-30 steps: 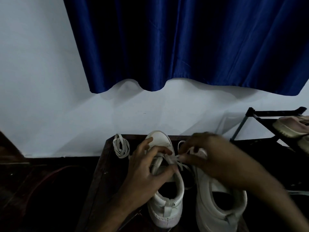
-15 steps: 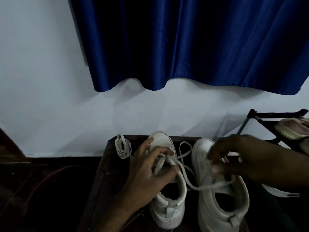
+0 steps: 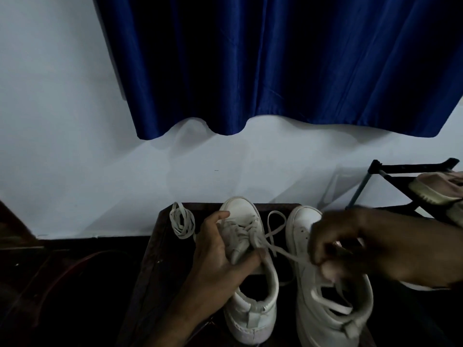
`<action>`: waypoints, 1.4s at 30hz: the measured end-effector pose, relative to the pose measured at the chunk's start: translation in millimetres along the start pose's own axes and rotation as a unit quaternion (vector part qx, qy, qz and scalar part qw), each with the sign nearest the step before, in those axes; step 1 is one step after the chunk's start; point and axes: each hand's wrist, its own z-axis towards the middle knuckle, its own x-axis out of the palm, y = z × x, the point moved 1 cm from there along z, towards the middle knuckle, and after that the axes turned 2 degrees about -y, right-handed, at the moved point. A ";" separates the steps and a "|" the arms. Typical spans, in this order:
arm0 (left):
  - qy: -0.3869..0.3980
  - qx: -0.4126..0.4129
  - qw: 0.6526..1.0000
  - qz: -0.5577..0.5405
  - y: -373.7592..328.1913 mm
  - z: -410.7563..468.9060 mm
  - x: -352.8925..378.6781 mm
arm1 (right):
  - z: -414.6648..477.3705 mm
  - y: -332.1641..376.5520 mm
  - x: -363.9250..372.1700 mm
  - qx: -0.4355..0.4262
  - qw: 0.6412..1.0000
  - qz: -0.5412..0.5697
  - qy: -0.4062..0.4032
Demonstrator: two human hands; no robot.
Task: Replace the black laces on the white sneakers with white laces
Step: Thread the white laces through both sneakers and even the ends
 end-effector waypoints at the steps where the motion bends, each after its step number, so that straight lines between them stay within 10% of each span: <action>1: 0.001 0.000 1.000 -0.001 -0.4 -0.6 0.0 | -3.7 -5.8 -4.4 0.018 1.000 -0.009 -0.017; 14: -0.020 0.075 0.993 0.087 -17.0 -12.1 -17.7 | 68.0 -29.6 15.8 0.140 0.961 -0.096 -0.218; 23: -0.125 0.184 0.946 0.234 -41.2 -23.2 -29.5 | 91.2 -13.5 41.1 0.224 0.931 -0.287 0.030; 27: -0.152 0.178 0.940 0.248 -42.9 -26.0 -32.4 | 97.7 -6.3 50.5 0.213 0.914 -0.346 0.022; 36: -0.109 0.149 0.955 0.234 -42.3 -32.0 -35.3 | 87.6 -9.4 -23.6 0.156 0.903 -0.098 -0.388; 42: -0.165 0.052 0.985 -0.007 -45.2 -6.6 -44.3 | 81.1 14.2 -19.6 -0.009 0.917 -0.067 -0.393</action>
